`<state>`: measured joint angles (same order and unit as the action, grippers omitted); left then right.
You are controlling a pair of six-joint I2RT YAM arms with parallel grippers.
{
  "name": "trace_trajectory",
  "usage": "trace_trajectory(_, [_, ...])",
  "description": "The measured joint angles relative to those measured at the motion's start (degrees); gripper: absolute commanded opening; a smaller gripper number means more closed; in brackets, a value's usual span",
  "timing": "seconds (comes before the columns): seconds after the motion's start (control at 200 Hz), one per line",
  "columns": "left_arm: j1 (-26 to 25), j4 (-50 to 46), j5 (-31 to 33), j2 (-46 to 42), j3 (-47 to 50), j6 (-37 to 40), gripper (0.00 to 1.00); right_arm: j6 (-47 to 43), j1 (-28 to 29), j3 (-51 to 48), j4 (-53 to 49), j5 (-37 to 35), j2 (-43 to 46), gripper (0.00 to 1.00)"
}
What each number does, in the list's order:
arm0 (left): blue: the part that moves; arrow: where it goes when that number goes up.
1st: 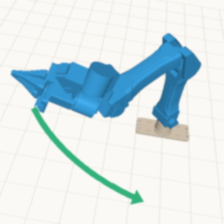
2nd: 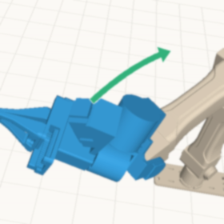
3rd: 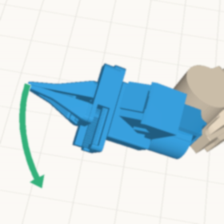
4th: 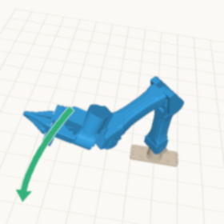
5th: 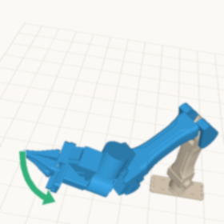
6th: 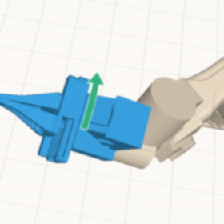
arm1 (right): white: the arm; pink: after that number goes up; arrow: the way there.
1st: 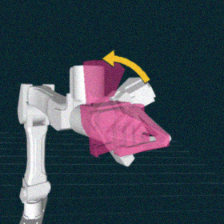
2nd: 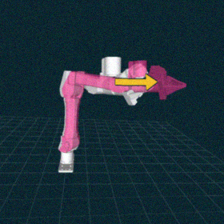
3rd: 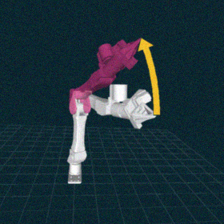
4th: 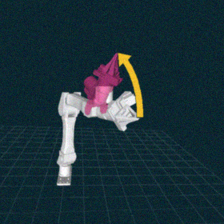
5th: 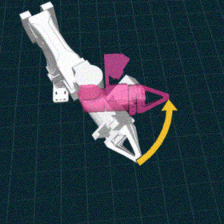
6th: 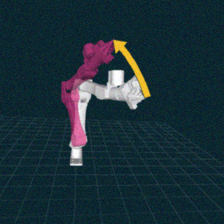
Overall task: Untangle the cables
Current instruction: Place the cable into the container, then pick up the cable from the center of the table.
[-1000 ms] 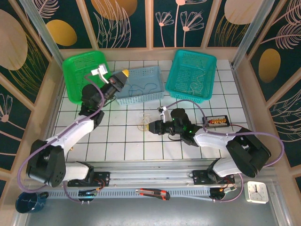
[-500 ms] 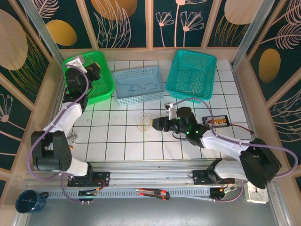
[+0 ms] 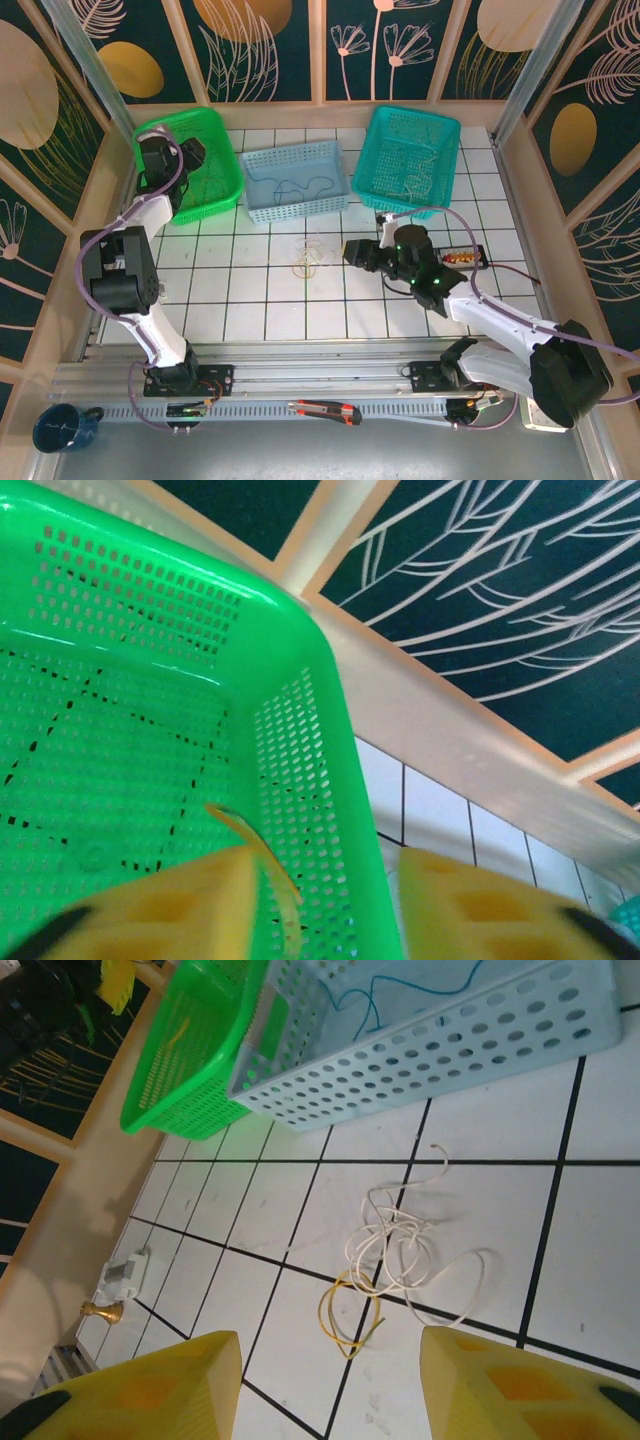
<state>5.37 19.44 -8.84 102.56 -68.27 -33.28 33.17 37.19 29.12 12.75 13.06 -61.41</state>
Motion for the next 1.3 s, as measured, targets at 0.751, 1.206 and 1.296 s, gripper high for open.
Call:
trace_trajectory(0.751, [-1.97, 5.64, -8.35, -13.49, 8.44, -3.04, 0.99, 0.0, 1.92, -1.2, -0.09, -0.02, -5.27, 0.5])
trace_trajectory(1.206, [-20.22, 12.68, -8.28, -31.32, 33.24, -10.64, 0.99, 0.42, 7.41, 0.46, 2.43, -1.97, -14.73, 0.49])
trace_trajectory(1.296, [-23.54, 14.58, -6.97, -32.72, 39.3, -12.9, 0.99, 0.59, 8.7, 0.72, 3.37, -2.21, -17.09, 0.48])
